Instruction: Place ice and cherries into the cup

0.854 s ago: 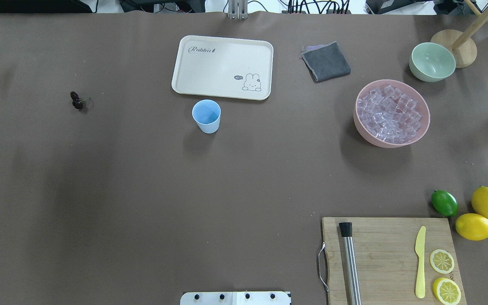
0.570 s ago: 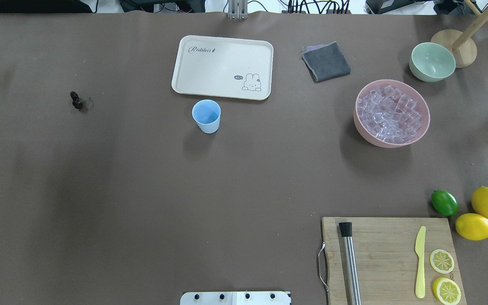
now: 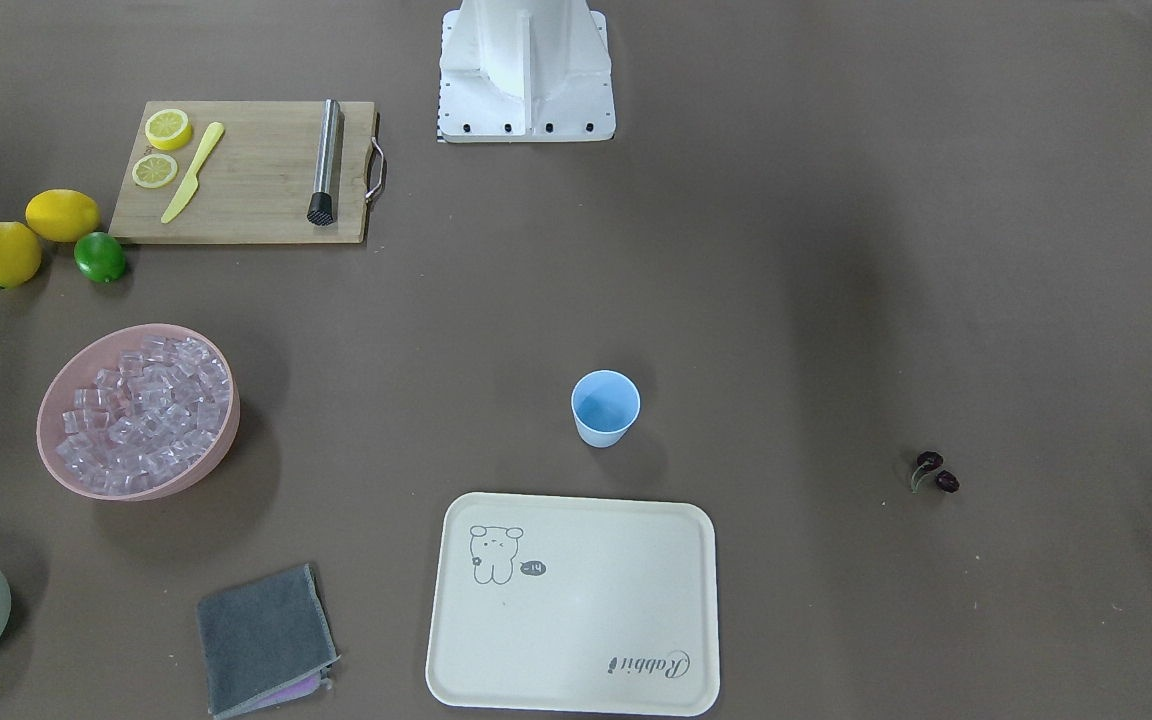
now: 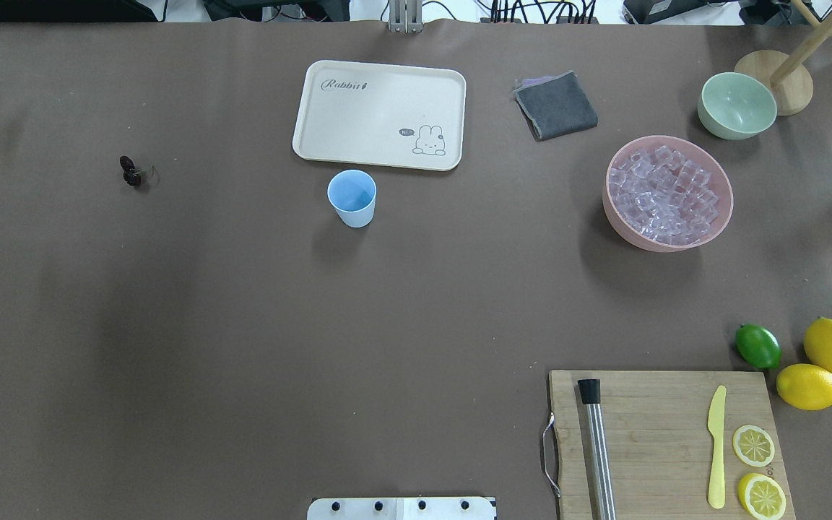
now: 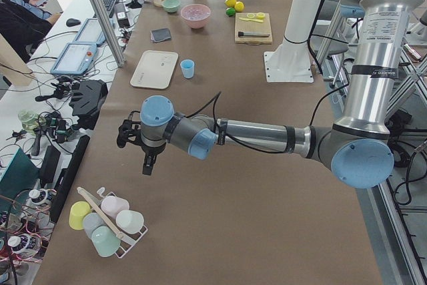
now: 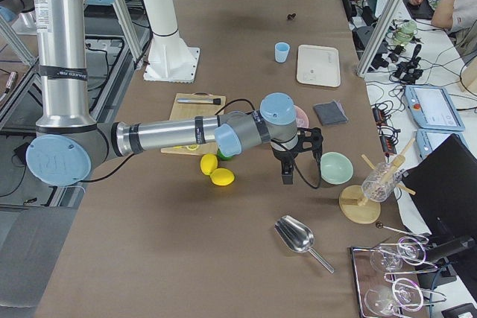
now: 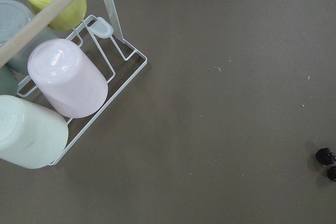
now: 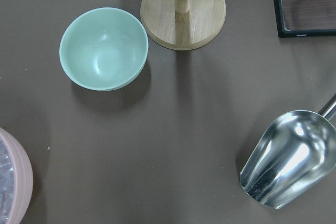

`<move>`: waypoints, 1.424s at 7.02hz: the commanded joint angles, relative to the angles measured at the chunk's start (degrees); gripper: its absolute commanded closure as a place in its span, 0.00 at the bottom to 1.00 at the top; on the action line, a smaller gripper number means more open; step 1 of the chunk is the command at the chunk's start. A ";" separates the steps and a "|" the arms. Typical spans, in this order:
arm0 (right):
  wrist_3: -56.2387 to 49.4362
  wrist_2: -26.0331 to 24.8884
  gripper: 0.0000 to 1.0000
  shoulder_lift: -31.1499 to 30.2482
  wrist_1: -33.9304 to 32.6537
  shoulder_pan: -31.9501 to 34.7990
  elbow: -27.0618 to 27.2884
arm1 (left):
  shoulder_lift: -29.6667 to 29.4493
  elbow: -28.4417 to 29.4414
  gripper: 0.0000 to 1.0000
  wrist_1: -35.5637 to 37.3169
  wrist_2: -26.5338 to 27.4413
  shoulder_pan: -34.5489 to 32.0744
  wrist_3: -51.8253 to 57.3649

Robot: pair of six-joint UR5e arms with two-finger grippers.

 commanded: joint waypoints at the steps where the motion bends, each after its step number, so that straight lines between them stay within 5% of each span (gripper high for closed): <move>1: 0.00 -0.09 0.00 0.05 -0.01 0.00 0.74 | 0.10 1.27 0.02 0.21 0.04 0.04 0.97; 8: 0.70 0.17 0.00 3.02 -0.01 -0.88 2.68 | -1.57 -0.39 0.02 -0.31 3.20 0.04 -3.07; 10: 2.79 -1.66 0.00 8.28 -0.54 -6.30 3.39 | -1.40 -0.49 0.02 -0.40 3.20 -0.05 -2.99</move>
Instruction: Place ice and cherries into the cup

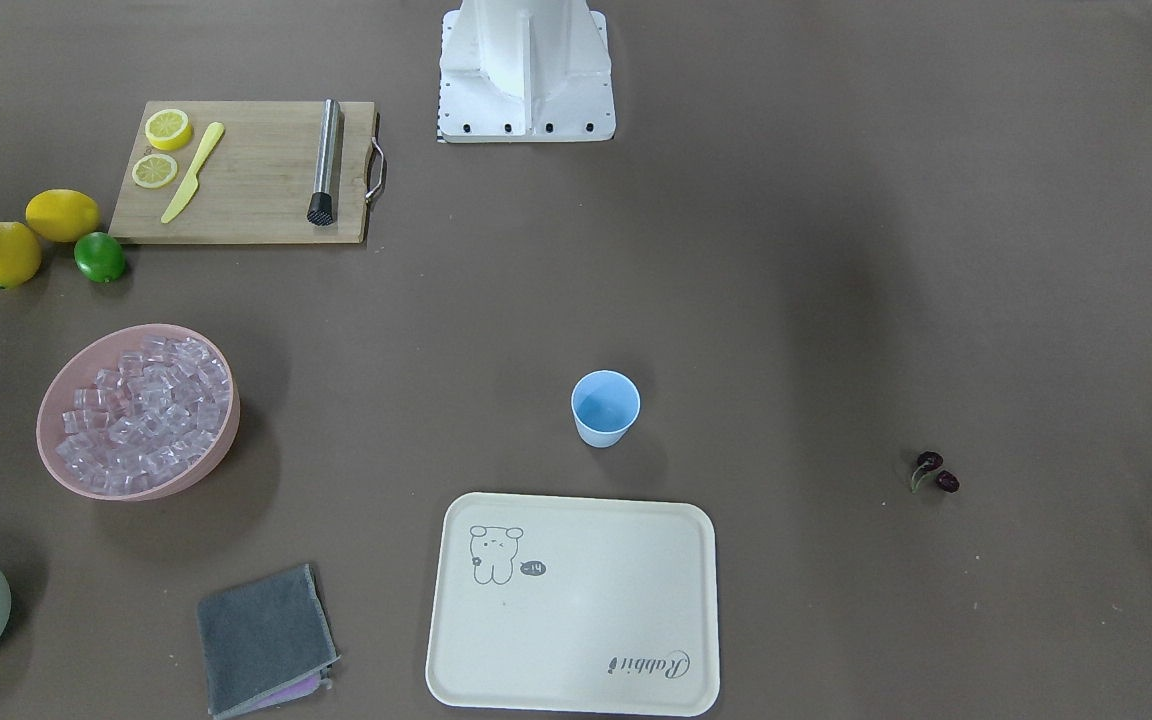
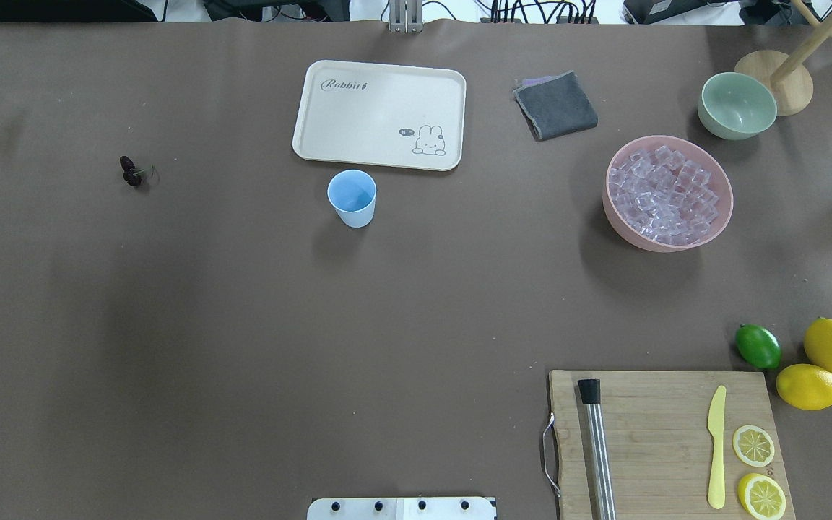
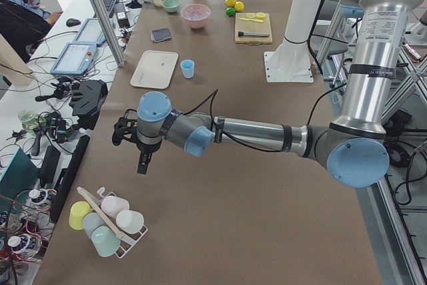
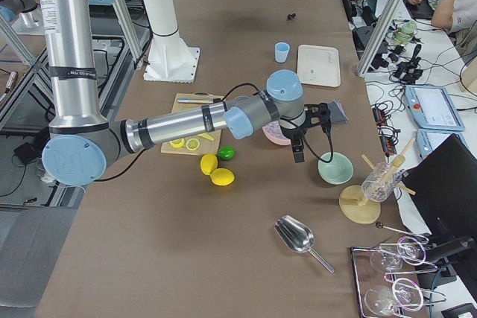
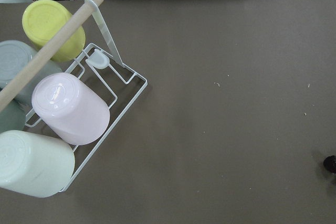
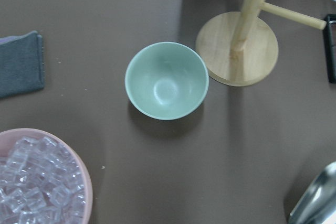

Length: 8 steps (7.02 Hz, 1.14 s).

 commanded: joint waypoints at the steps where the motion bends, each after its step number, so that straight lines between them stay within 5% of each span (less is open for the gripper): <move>1: 3.18 -2.90 0.00 4.56 0.07 -6.48 0.34 | 0.24 -0.79 0.02 -0.24 0.21 -0.04 0.09; 4: 11.43 -10.89 0.00 9.40 0.16 -19.66 0.07 | 0.59 -2.20 0.02 -0.24 1.25 0.05 0.09; 8: 12.94 -17.07 0.00 10.29 0.95 -26.03 -2.20 | 0.77 -2.47 0.02 -0.60 2.58 0.14 0.00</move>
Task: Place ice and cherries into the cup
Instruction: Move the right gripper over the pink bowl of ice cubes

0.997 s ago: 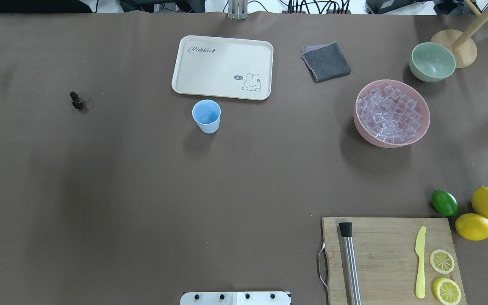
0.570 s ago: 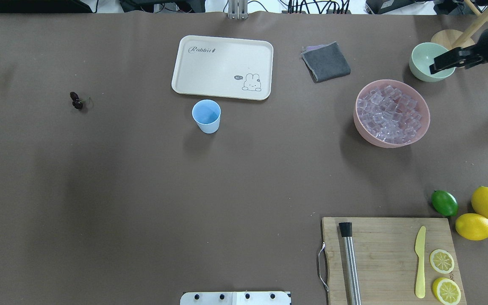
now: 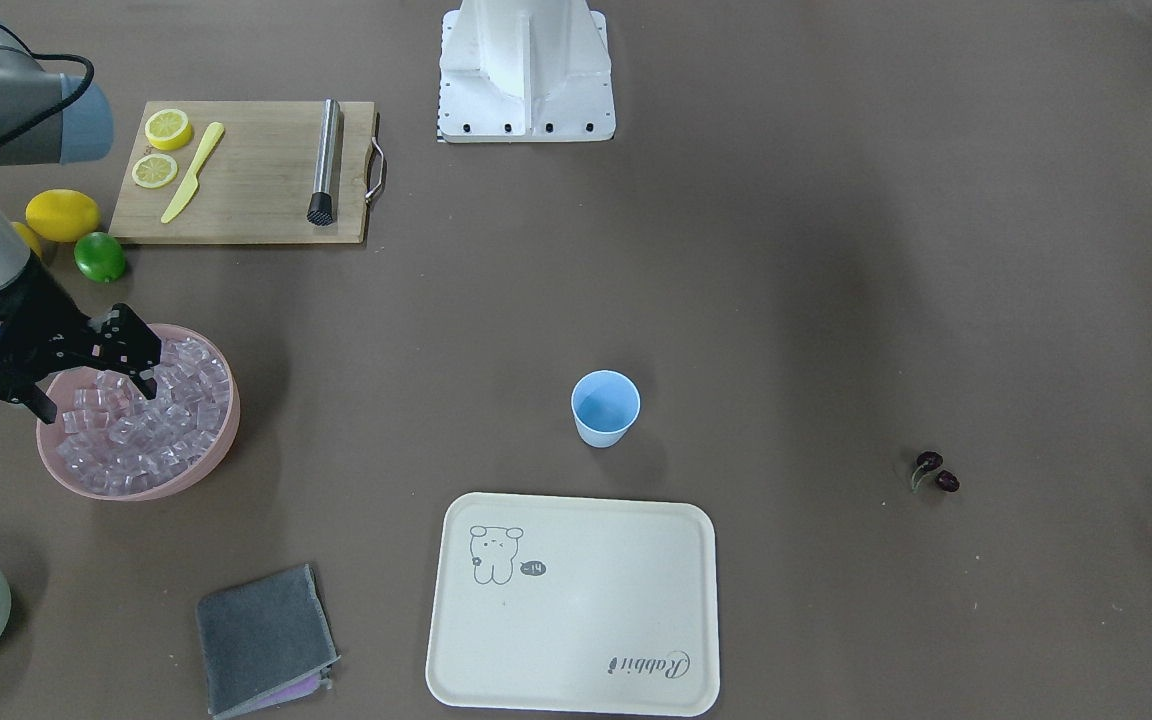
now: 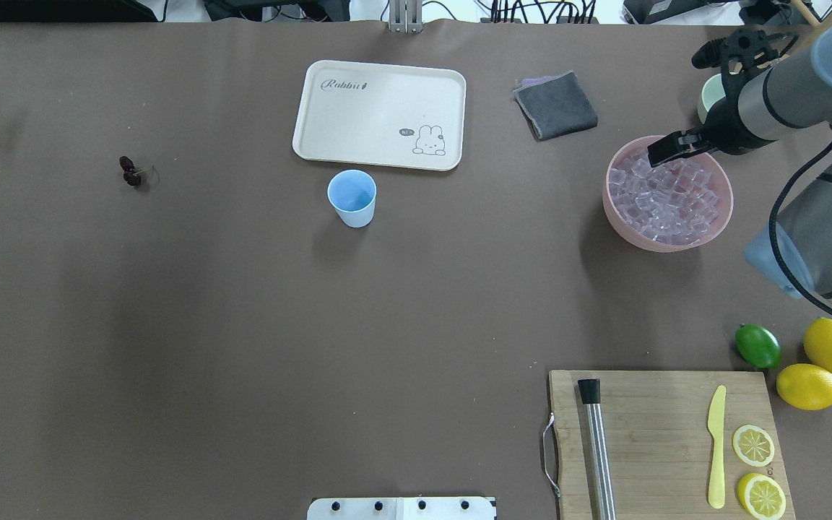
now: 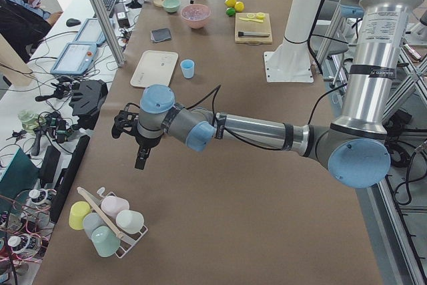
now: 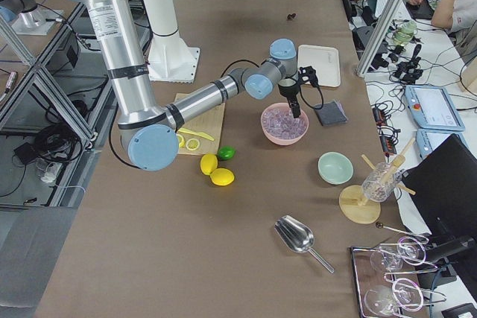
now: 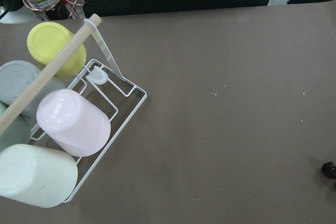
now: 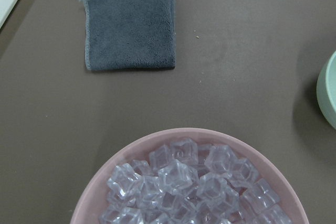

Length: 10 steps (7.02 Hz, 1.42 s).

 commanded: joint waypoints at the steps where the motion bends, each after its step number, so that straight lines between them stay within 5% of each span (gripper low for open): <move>1: 1.14 -1.68 0.00 -0.20 2.94 -2.55 -2.02 | 0.15 -0.22 0.02 -0.24 0.10 0.03 0.00; 10: 1.05 -6.43 0.02 3.93 3.58 -4.50 -9.24 | 0.94 0.39 0.02 -1.21 0.10 0.56 -0.09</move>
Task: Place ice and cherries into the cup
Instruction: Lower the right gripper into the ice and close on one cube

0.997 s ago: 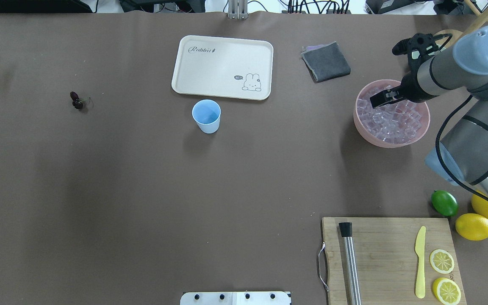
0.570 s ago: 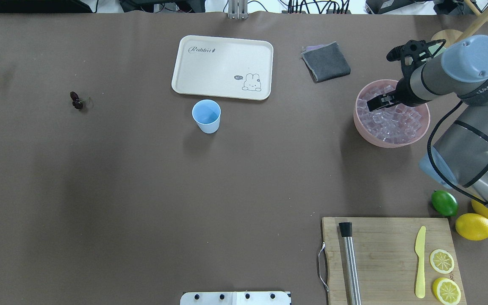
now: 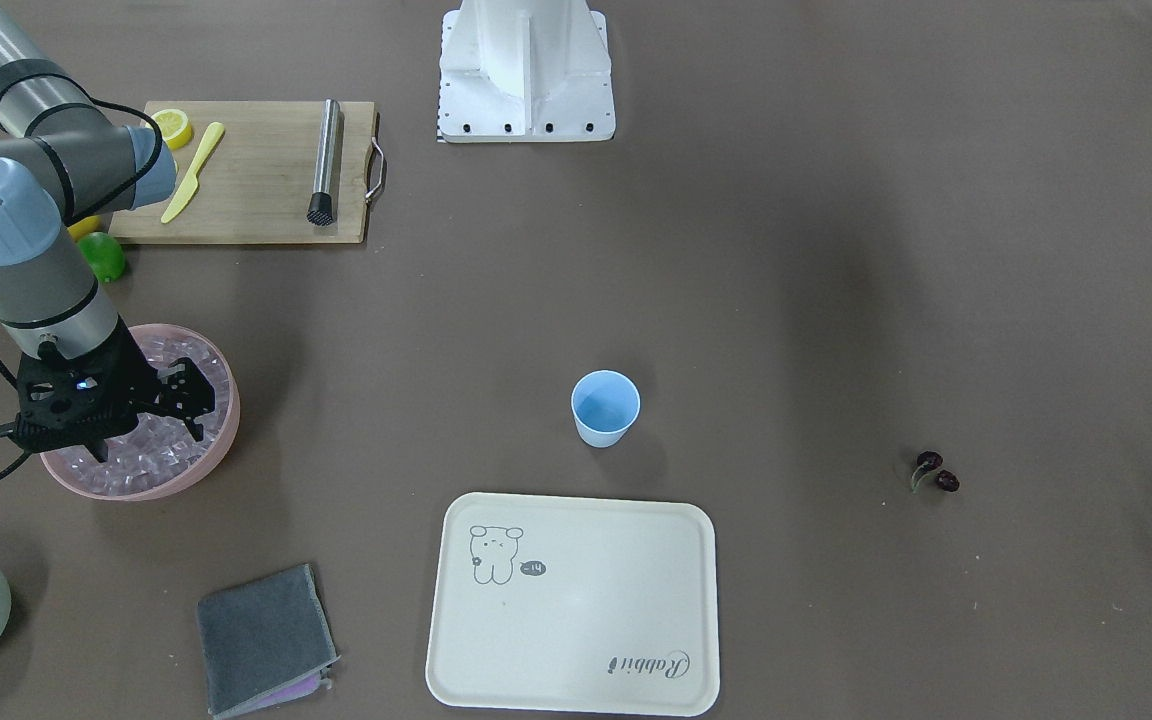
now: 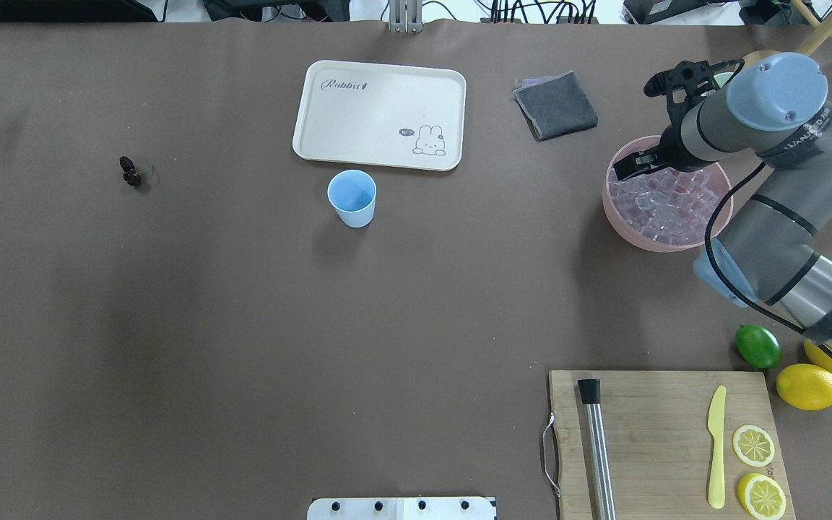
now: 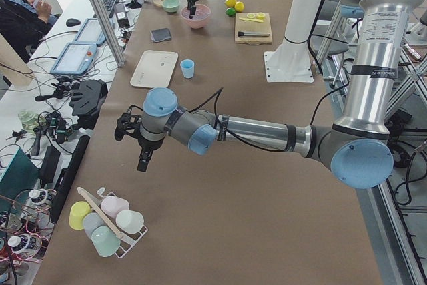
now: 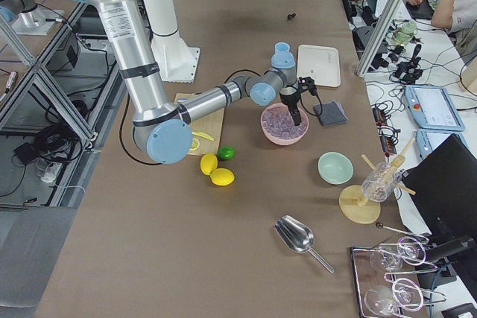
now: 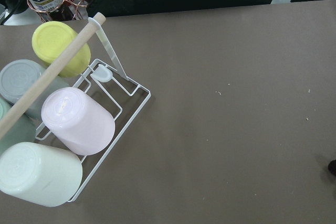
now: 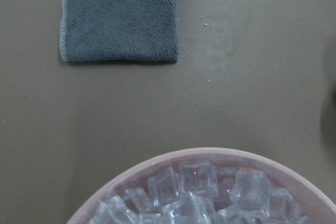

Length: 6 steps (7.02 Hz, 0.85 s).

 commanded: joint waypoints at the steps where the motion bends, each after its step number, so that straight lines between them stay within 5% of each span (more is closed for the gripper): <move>1: -0.03 -0.26 0.09 0.07 -0.06 -0.01 -0.41 | 0.00 0.20 0.02 0.00 0.00 0.05 -0.01; 3: 0.05 -0.44 0.36 -0.36 0.02 -0.09 -0.68 | 0.00 0.20 0.02 0.00 0.00 0.14 -0.10; 5: -0.12 -0.88 0.51 -0.72 0.02 -0.27 -0.41 | 0.00 0.38 0.02 0.00 0.00 0.14 -0.10; 6: -0.12 -0.88 0.88 -0.72 -0.06 -0.27 -0.06 | 0.00 0.47 0.02 -0.09 0.00 0.14 -0.10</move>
